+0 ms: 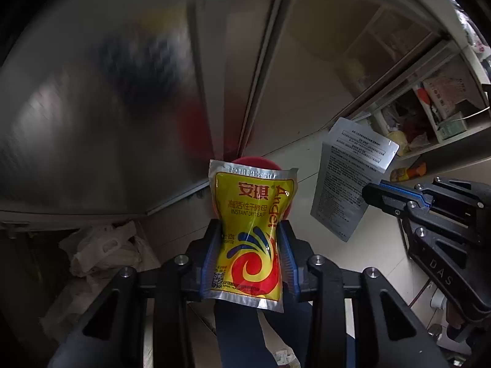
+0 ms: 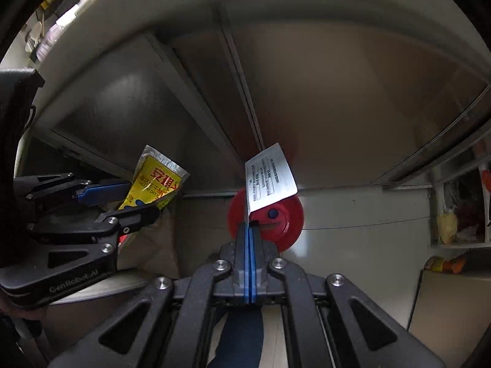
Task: Collect trash
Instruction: 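Carry the yeast packet and leaflet down toward the red bucket with both tools, then open the right tool over the red bucket while the left tool releases the yeast packet, then raise both tools back up to the counter, then grasp the white medicine box with the right tool while the left tool grasps the clear bottle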
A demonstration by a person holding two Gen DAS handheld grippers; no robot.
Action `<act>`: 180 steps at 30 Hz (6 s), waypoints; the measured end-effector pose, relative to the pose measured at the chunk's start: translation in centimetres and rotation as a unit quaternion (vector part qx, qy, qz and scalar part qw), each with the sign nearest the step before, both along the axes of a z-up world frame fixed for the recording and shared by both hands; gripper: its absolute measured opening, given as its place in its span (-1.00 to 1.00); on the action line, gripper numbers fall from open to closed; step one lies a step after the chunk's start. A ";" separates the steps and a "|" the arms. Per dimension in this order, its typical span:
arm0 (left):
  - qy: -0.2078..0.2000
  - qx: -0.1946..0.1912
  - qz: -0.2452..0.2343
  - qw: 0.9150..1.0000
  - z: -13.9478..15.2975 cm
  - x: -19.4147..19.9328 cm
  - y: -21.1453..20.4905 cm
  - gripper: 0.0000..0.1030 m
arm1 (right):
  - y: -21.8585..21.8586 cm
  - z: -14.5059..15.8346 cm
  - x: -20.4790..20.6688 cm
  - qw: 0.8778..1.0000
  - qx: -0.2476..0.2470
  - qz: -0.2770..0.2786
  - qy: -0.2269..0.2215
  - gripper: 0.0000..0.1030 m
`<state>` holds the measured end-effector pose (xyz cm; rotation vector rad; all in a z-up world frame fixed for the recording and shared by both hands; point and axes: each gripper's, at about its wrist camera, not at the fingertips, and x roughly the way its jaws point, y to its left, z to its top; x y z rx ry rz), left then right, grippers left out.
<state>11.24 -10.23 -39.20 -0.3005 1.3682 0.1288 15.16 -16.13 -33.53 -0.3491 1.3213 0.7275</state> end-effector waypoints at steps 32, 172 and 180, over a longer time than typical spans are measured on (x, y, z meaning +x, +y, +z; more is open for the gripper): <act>0.035 -0.017 -0.004 0.999 -16.9 3.0 2.2 -0.31 | 0.3 -19.5 1.7 0.999 -0.054 0.000 -0.004 -0.18; -0.070 0.046 0.191 0.978 23.3 -0.9 41.0 0.99 | 37.0 15.4 5.8 0.963 -0.075 0.227 -0.122 0.31; -0.071 0.068 0.108 0.989 24.6 -0.5 42.2 0.99 | 36.6 16.7 5.8 0.969 -0.053 0.214 -0.108 0.11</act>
